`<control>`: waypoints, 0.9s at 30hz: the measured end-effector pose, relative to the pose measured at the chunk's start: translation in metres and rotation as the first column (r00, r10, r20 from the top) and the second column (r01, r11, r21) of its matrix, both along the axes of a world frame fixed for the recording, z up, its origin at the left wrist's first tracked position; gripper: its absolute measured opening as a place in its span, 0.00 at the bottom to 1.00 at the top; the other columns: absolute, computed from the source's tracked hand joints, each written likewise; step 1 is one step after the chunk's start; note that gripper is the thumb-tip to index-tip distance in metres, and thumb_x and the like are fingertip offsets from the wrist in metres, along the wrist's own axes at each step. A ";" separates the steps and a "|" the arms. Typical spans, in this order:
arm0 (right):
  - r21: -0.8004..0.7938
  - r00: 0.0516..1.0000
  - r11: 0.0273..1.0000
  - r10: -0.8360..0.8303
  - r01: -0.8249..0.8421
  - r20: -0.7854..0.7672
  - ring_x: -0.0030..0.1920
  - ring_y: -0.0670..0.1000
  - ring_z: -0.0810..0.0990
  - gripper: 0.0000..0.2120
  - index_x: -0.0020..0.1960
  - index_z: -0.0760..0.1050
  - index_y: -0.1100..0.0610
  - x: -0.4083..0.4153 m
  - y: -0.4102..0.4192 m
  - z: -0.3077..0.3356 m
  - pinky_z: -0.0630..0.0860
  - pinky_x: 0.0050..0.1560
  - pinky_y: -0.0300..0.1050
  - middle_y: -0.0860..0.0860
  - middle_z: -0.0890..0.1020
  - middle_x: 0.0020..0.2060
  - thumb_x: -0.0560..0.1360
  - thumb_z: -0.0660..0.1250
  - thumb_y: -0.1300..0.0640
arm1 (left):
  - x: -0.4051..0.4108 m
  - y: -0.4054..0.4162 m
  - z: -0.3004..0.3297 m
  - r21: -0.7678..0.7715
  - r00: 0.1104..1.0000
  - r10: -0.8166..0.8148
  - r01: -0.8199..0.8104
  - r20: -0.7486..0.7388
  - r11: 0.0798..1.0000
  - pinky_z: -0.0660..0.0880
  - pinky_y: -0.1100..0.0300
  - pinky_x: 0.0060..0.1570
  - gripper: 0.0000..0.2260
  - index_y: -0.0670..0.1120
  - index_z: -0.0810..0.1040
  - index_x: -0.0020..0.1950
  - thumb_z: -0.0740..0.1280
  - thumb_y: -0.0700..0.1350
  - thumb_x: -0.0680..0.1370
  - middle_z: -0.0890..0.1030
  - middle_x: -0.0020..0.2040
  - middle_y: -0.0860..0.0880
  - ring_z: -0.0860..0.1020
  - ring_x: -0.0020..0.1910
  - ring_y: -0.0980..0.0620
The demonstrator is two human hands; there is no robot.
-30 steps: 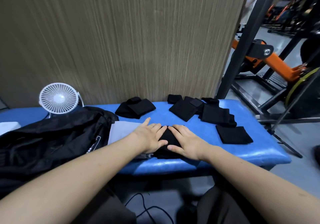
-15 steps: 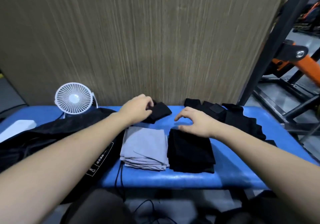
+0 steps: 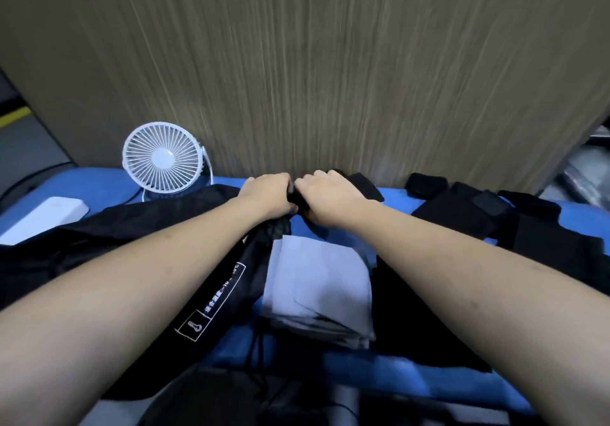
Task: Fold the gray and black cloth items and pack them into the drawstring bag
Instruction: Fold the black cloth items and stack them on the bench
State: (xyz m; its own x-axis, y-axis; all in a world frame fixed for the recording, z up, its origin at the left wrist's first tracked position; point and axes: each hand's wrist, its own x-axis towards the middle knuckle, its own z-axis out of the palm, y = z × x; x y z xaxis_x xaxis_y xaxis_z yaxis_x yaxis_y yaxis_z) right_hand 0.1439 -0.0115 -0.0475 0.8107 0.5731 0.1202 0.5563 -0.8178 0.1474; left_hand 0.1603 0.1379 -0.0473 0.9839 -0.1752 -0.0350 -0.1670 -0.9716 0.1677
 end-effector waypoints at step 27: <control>0.531 0.926 0.791 -0.375 0.304 0.030 0.39 0.60 0.70 0.07 0.46 0.67 0.58 -0.053 -0.005 0.135 0.64 0.40 0.48 0.49 0.68 0.32 0.76 0.57 0.54 | -0.042 -0.017 0.053 -0.626 0.995 -0.084 0.035 -0.048 0.779 0.76 0.52 0.50 0.28 0.45 0.72 0.54 0.79 0.54 0.62 0.82 0.46 0.47 0.79 0.44 0.52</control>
